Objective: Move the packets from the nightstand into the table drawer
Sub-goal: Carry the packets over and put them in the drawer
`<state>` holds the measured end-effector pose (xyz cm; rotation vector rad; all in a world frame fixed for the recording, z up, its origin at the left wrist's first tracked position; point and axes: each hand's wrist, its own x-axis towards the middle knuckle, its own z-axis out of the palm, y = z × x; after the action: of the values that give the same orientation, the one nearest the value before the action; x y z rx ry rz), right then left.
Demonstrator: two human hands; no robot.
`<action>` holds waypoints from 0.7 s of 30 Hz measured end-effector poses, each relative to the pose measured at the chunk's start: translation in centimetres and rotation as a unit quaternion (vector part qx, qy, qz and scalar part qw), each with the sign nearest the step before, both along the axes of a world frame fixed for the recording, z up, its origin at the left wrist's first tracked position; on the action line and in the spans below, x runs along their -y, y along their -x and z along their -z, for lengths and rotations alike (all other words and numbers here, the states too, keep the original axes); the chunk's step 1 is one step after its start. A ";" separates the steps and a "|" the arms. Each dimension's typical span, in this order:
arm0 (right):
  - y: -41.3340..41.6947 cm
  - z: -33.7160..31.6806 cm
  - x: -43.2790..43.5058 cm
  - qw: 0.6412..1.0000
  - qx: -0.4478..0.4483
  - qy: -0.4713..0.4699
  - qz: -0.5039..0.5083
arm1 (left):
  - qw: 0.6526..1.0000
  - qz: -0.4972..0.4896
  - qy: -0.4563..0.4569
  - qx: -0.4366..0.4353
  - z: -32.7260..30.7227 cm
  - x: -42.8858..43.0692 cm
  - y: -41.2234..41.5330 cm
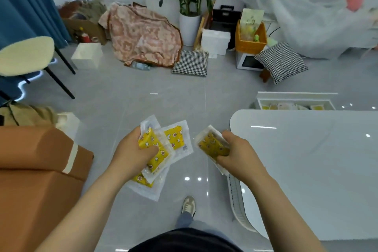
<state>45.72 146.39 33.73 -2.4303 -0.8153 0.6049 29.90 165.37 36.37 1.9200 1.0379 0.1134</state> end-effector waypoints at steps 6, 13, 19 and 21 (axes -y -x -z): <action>-7.0 -0.1 -3.4 1.000 0.021 0.000 0.016 | 0.999 0.040 -0.005 -0.004 -0.3 -3.3 -8.1; -13.4 0.7 -7.2 0.997 0.022 0.021 0.070 | 0.994 0.107 0.000 0.006 0.6 -9.0 -17.0; -18.8 0.9 -12.5 0.990 0.012 0.037 0.133 | 0.985 0.173 0.003 0.005 1.3 -16.4 -25.4; -20.3 0.9 -14.4 0.987 0.001 0.038 0.159 | 0.981 0.193 -0.001 0.003 1.3 -19.0 -28.1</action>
<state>66.06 160.80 32.83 -2.5572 -0.3972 0.5166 58.03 184.39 35.03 2.0851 0.6434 -0.1011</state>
